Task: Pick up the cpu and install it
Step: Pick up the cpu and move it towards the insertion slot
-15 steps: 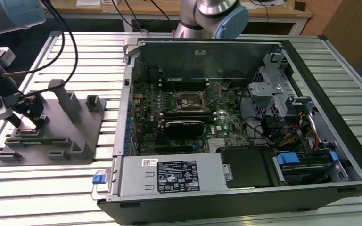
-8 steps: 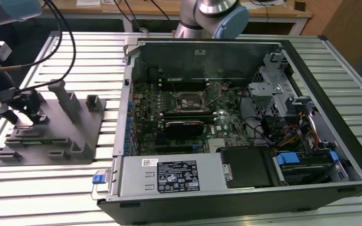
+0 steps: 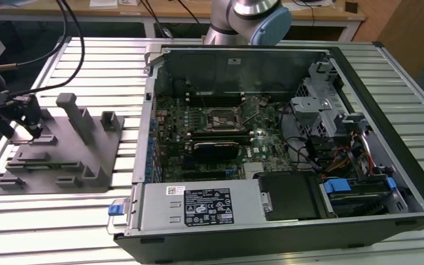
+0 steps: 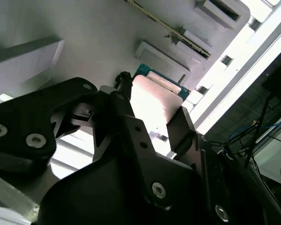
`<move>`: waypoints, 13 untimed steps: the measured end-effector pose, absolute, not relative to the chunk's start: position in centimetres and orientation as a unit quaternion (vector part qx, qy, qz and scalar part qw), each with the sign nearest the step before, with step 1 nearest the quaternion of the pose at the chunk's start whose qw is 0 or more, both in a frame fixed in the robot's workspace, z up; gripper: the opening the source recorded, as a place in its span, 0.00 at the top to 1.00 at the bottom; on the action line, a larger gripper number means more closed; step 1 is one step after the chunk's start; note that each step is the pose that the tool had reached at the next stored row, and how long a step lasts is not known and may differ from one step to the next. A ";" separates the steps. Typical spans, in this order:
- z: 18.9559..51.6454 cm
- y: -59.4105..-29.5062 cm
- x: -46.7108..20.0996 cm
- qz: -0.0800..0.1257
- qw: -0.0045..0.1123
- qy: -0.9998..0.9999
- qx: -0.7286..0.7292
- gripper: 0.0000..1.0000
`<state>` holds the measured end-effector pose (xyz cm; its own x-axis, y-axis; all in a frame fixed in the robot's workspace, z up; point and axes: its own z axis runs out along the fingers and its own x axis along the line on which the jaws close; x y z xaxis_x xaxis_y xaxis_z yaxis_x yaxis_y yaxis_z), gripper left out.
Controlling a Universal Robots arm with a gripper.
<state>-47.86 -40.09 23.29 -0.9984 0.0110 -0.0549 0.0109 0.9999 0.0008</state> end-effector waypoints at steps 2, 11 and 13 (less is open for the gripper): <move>24.0 -40.1 -47.9 0.000 0.028 1.000 0.005 0.46; 27.1 -40.1 -47.9 0.000 0.033 0.999 0.005 0.46; 27.8 -40.1 -47.9 0.000 0.034 0.999 0.005 0.46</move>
<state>-47.86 -40.07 27.77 -0.9977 0.0110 -0.0675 0.0110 0.9999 0.0010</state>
